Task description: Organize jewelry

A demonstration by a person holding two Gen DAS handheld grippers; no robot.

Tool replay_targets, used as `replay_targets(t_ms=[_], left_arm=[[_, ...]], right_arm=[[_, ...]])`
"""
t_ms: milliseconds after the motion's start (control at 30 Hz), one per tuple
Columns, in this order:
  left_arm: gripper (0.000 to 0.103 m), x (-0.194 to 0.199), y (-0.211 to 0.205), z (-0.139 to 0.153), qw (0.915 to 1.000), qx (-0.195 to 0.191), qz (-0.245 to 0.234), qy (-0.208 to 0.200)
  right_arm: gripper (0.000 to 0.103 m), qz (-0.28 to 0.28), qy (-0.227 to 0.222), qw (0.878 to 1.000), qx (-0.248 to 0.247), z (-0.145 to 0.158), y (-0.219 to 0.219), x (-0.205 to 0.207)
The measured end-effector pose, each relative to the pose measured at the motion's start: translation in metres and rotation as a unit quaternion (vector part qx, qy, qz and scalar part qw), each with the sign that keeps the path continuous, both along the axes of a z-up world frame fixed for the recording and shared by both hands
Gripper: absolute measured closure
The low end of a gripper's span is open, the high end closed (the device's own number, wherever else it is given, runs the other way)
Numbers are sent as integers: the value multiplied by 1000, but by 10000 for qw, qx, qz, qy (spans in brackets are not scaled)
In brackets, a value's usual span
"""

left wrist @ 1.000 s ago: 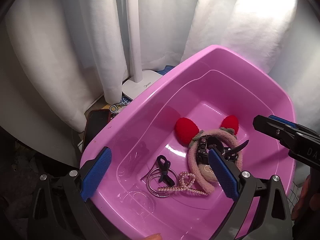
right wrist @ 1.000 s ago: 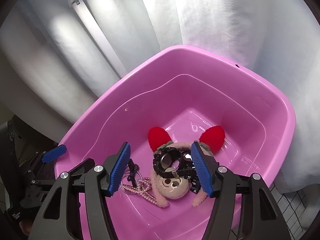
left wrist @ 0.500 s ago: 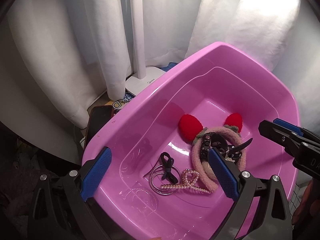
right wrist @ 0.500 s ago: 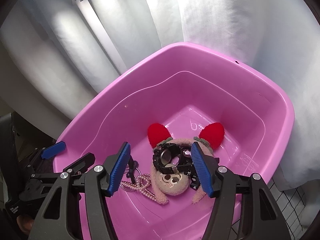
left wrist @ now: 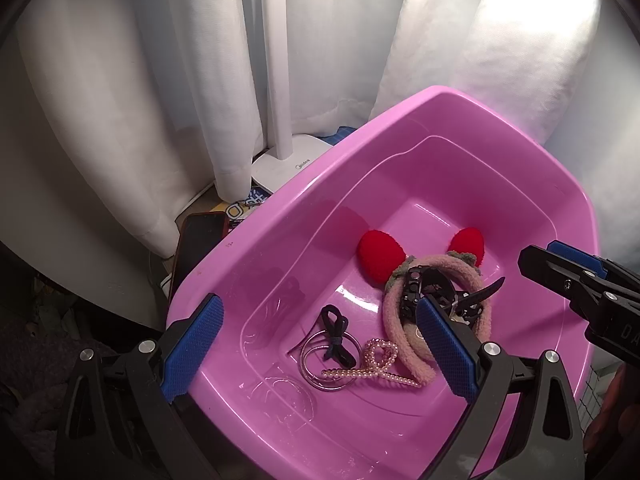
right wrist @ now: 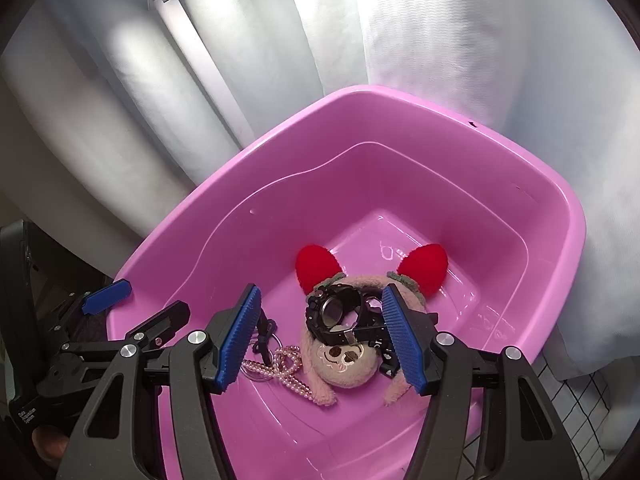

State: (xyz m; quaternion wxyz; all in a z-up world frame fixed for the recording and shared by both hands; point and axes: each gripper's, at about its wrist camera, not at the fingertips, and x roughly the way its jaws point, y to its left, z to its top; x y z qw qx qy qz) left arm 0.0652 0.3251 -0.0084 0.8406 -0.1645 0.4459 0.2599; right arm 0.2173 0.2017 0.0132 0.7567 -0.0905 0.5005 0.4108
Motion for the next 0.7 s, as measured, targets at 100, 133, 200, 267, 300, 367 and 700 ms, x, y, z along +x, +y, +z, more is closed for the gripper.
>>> replay_targets(t_ms=[100, 133, 200, 267, 300, 367, 700], left_arm=[[8, 0, 0, 0, 10000, -22, -15, -4], [8, 0, 0, 1, 10000, -30, -22, -6], [8, -1, -1, 1, 10000, -25, -10, -9], [8, -1, -1, 1, 10000, -27, 1, -11], [8, -1, -1, 1, 10000, -21, 4, -12], [8, -1, -2, 1, 10000, -26, 6, -7], [8, -3, -3, 4, 10000, 3, 64, -62]], right_arm=[[43, -2, -1, 10000, -8, 0, 0, 0], [43, 1, 0, 10000, -10, 0, 0, 0], [43, 2, 1, 10000, -6, 0, 0, -1], [43, 5, 8, 10000, -7, 0, 0, -1], [43, 5, 9, 10000, -11, -1, 0, -1], [43, -2, 9, 10000, -9, -1, 0, -1], [41, -42, -4, 10000, 39, 0, -3, -2]])
